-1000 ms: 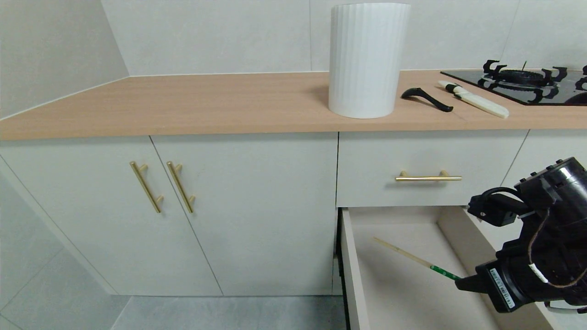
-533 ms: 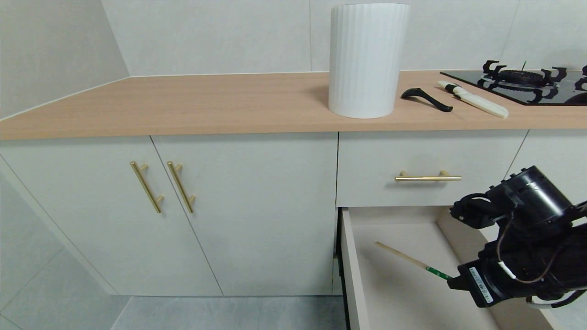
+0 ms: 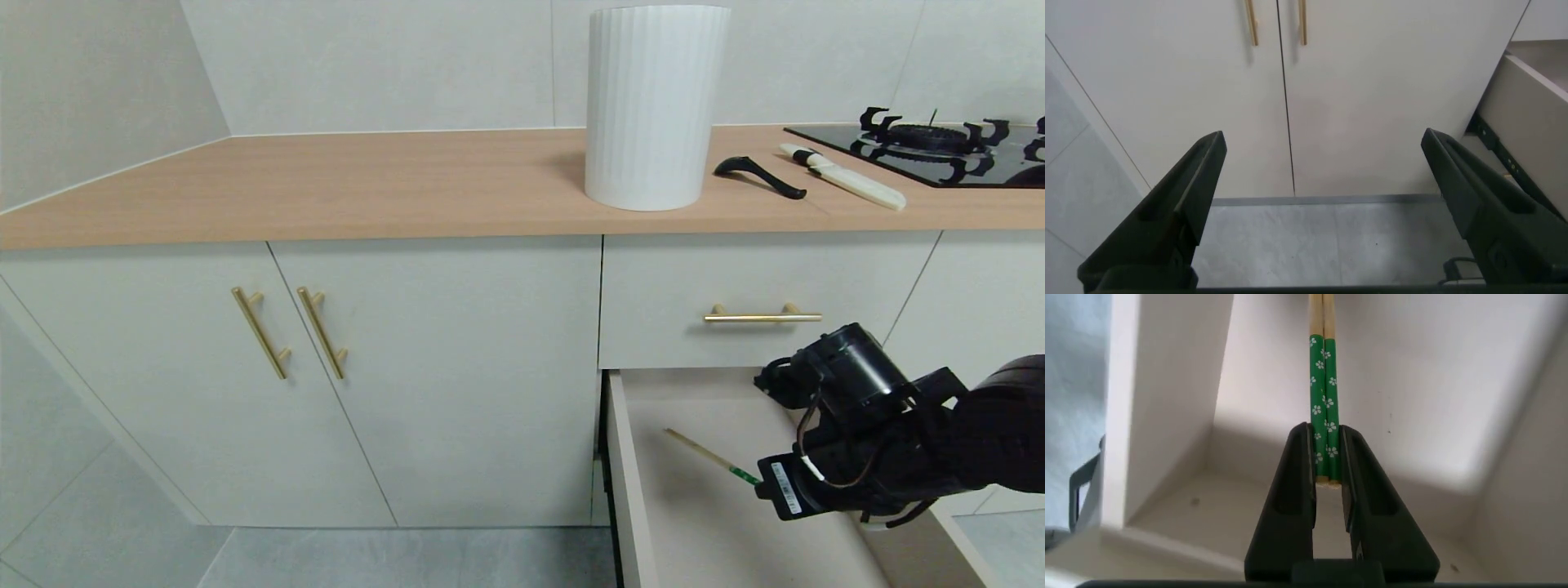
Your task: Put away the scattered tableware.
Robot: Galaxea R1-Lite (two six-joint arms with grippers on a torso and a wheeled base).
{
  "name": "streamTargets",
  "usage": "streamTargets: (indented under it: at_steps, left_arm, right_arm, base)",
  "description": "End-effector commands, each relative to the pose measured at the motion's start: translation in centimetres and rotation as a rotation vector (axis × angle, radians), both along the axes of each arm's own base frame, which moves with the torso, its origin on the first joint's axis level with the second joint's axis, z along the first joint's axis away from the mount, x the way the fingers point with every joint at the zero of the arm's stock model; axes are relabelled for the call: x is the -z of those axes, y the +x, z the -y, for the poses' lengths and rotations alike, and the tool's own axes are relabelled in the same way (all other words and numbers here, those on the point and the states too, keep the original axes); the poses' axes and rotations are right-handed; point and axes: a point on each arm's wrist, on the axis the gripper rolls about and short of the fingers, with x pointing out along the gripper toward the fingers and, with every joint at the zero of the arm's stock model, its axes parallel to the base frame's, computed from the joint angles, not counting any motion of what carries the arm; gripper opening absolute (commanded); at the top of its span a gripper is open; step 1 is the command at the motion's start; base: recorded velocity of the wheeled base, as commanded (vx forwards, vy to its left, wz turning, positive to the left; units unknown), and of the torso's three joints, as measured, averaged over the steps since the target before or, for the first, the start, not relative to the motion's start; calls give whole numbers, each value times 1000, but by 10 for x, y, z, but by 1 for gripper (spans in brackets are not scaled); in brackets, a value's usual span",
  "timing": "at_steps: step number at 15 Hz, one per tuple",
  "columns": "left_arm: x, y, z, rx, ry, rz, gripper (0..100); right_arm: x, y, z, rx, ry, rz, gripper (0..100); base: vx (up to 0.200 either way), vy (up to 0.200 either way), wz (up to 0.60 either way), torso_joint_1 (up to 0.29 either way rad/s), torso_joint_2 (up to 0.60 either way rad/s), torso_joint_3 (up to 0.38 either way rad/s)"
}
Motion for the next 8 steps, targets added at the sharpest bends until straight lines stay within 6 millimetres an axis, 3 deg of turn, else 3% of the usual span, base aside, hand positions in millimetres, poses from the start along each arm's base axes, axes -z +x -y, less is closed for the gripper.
streamTargets:
  at_steps: [1, 4, 8]
  left_arm:
    - [0, 0, 0, 0, 1, 0, 100]
    - [0, 0, 0, 0, 1, 0, 100]
    - [0, 0, 0, 0, 1, 0, 100]
  right_arm:
    - [26, 10, -4, 13, -23, -62, 0]
    - [53, 24, -11, 51, -2, -60, 0]
    - [72, 31, -16, 75, -2, -93, 0]
  base:
    - [0, 0, 0, 0, 0, 0]
    - [0, 0, 0, 0, 0, 0]
    - [0, 0, 0, 0, 0, 0]
